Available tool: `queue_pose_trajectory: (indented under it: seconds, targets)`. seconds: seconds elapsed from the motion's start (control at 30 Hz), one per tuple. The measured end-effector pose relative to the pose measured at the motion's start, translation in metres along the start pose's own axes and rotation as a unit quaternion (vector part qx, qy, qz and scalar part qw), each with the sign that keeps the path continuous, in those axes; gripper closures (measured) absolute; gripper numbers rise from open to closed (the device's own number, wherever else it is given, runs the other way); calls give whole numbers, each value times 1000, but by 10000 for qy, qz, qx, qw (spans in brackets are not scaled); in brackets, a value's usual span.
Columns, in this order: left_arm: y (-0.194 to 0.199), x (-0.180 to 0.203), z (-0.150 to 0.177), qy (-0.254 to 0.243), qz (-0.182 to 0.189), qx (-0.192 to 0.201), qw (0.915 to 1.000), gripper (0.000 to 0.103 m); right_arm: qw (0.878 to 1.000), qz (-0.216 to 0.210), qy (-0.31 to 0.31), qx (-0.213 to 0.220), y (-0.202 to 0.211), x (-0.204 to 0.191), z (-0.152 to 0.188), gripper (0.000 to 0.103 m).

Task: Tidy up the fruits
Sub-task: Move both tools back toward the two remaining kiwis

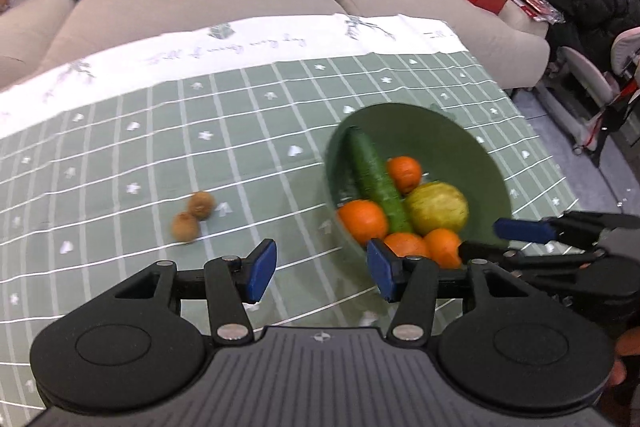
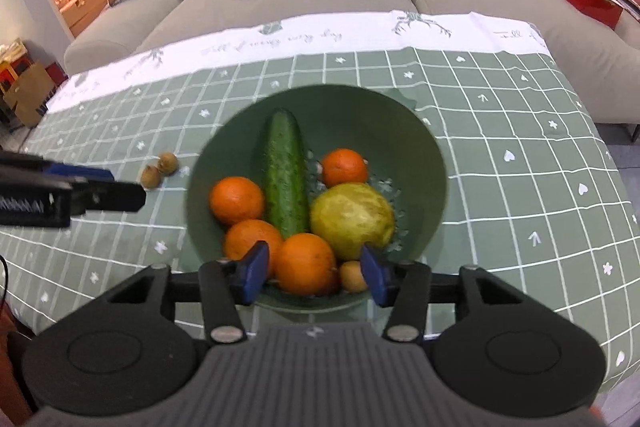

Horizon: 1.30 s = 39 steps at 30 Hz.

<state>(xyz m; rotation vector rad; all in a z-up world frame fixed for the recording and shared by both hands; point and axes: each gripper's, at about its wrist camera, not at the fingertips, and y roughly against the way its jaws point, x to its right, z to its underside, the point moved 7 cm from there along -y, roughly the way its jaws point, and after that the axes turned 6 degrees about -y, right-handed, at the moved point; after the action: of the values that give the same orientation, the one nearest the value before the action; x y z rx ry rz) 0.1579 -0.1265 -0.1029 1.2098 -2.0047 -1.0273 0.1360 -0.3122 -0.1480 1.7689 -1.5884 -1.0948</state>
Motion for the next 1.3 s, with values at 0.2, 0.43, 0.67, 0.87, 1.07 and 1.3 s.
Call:
queue_pose_trajectory:
  seconds: [0.2,0.43,0.67,0.87,1.07,1.3]
  targets:
    - [13,-24,20,54,-206,116,9997,41,9995,-188,20,248,10,-33,0,38]
    - [26,-53,36,290,-251,355,9986,42,9981,-233,311,479,9,-77,5,38]
    - [25,-79,44,643,-282,445,9965,44,9916,-256,1101,631,-6,-125,5,39]
    - [16,-92,47,791,-284,369,9958,45,9839,-226,1653,634,-23,-146,-2,39]
    - [3,-101,48,856,-415,149,9954,46,9820,-260,1822,415,-42,-152,-4,39]
    - [-12,-112,39,903,-337,76,9953,46,9795,-344,1971,226,-65,-156,-15,45]
